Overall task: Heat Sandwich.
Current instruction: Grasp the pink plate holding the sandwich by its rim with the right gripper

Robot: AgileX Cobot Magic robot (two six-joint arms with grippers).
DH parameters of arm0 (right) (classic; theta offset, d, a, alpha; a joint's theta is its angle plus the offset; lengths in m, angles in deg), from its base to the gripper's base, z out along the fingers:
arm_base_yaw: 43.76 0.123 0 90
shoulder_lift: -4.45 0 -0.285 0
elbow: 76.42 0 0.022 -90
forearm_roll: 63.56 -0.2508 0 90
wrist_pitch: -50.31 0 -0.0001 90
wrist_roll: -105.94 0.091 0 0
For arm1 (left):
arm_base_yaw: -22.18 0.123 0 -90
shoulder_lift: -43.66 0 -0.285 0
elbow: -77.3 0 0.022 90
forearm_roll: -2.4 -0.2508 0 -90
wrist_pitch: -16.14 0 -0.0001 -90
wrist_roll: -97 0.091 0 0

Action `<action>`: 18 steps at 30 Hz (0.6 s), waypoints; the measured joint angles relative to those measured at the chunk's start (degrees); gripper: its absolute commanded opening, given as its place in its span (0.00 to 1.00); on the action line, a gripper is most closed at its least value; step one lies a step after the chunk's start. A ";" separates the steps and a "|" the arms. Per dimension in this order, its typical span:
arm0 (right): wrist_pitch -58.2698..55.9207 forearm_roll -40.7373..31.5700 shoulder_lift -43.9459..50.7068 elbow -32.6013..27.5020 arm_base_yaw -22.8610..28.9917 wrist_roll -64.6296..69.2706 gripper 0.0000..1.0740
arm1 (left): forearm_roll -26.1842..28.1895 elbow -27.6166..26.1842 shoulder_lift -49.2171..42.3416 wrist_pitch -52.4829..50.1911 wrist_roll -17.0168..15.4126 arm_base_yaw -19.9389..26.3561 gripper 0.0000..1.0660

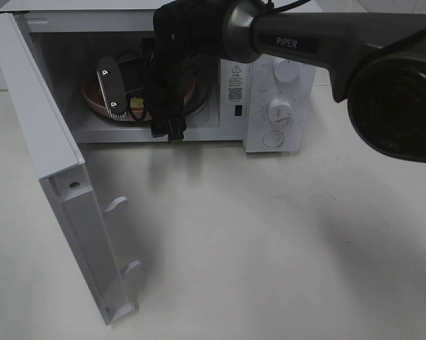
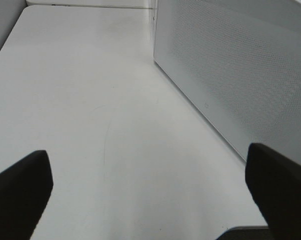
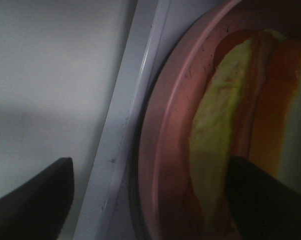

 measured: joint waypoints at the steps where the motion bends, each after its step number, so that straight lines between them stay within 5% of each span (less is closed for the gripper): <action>1: -0.11 -0.34 -0.57 0.52 0.00 0.00 0.74 | 0.00 0.00 0.00 0.00 0.00 0.00 0.94; 18: 0.57 -3.90 -5.79 3.61 -0.29 -1.95 0.70 | -1.03 0.00 0.00 0.00 0.00 0.00 0.94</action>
